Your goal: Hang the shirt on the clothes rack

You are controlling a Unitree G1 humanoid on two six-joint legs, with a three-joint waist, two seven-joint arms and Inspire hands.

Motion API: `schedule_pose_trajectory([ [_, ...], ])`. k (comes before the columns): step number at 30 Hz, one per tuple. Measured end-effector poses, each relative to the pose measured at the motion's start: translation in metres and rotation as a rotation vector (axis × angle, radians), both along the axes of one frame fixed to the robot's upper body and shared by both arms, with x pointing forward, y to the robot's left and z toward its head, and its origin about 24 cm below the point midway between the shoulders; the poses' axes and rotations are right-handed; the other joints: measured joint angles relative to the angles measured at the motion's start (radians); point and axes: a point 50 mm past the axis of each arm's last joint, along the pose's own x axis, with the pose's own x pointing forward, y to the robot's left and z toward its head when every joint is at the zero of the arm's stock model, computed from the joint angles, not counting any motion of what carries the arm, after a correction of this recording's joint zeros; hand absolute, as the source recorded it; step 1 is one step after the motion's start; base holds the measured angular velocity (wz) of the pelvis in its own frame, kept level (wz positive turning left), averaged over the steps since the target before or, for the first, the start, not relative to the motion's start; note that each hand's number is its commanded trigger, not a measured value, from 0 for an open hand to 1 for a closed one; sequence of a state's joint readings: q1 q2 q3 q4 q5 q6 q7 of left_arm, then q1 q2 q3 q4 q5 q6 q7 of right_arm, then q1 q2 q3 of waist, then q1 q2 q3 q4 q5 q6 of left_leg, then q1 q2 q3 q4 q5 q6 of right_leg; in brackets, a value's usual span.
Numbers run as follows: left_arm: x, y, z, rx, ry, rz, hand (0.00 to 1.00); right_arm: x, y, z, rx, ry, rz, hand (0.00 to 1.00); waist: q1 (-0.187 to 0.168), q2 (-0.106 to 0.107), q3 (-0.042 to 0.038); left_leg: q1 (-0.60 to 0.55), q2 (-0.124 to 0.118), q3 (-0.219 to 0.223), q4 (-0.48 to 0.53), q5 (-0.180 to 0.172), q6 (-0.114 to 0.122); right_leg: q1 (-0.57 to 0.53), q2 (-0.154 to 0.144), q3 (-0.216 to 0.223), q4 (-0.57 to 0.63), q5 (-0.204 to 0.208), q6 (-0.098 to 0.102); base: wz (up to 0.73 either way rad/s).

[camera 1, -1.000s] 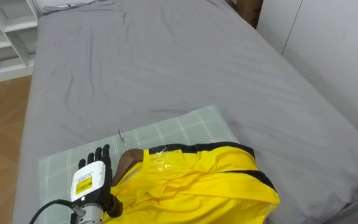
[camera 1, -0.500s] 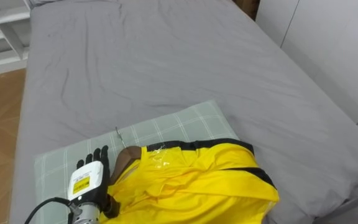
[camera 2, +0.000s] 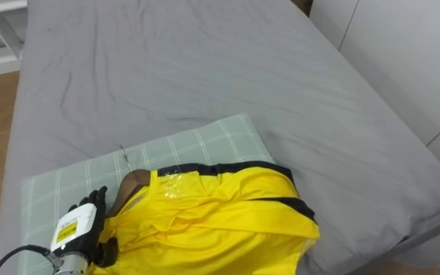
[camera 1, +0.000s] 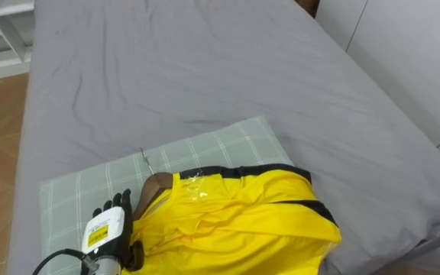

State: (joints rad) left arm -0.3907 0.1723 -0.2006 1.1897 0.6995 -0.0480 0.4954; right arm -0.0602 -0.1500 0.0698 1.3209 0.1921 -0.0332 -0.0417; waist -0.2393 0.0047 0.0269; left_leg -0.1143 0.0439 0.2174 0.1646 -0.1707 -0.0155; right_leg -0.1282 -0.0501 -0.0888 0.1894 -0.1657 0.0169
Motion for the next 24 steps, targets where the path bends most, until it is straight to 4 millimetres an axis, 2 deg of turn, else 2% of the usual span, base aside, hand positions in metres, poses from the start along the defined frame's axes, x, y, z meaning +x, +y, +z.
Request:
schedule_pose_trajectory([
  [9,-0.012,-0.008,-0.013,-0.036,0.072,0.023,0.00,0.010,0.004,0.001,-0.018,0.004,0.065,0.00,0.003,-0.009,0.0030,0.002,0.000,-0.001,0.002,0.000,0.000,-0.003,0.000,0.003,0.004,0.000,0.000,-0.01],
  [16,-0.015,-0.011,-0.017,-0.055,0.089,0.033,0.00,0.021,0.009,0.003,-0.016,-0.009,0.101,0.00,0.004,-0.015,0.0050,0.002,0.000,-0.001,0.003,0.001,0.001,-0.010,0.000,0.004,0.016,0.000,0.000,-0.01],
  [24,-0.015,-0.010,-0.017,-0.054,0.093,0.035,0.00,0.022,0.009,0.003,-0.018,-0.008,0.110,0.00,0.003,-0.015,0.0050,0.001,0.000,-0.001,0.004,0.001,0.002,-0.010,-0.001,0.004,0.016,0.000,0.000,0.00],
])
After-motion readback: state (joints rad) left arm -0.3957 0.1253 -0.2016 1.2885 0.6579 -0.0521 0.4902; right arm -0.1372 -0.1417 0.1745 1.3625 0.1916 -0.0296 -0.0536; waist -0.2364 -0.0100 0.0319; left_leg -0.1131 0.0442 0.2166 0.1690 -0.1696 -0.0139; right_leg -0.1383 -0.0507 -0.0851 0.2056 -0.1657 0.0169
